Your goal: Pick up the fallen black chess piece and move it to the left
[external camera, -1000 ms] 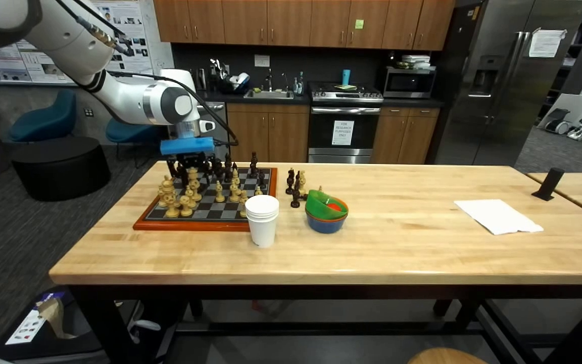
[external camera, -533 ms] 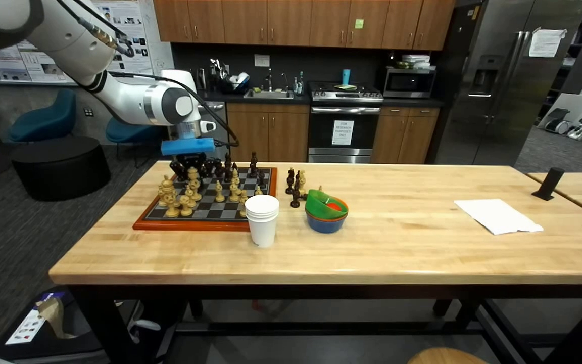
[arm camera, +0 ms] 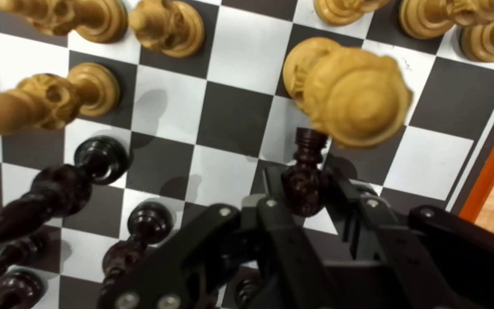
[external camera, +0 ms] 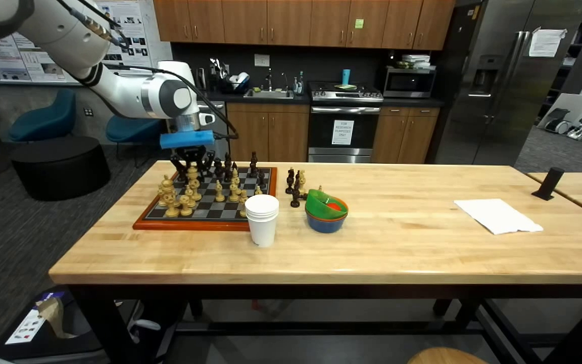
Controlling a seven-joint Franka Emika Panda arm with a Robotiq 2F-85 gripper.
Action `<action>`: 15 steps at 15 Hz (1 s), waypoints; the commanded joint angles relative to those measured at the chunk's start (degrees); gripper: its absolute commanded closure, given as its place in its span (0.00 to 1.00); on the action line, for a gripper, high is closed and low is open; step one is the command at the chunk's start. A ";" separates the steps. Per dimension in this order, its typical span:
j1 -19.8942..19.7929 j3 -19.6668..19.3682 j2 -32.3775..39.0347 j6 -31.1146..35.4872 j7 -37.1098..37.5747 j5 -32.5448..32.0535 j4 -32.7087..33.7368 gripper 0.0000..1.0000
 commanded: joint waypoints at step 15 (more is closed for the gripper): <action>5.39 3.28 -24.65 -2.45 12.00 -2.55 -15.83 0.93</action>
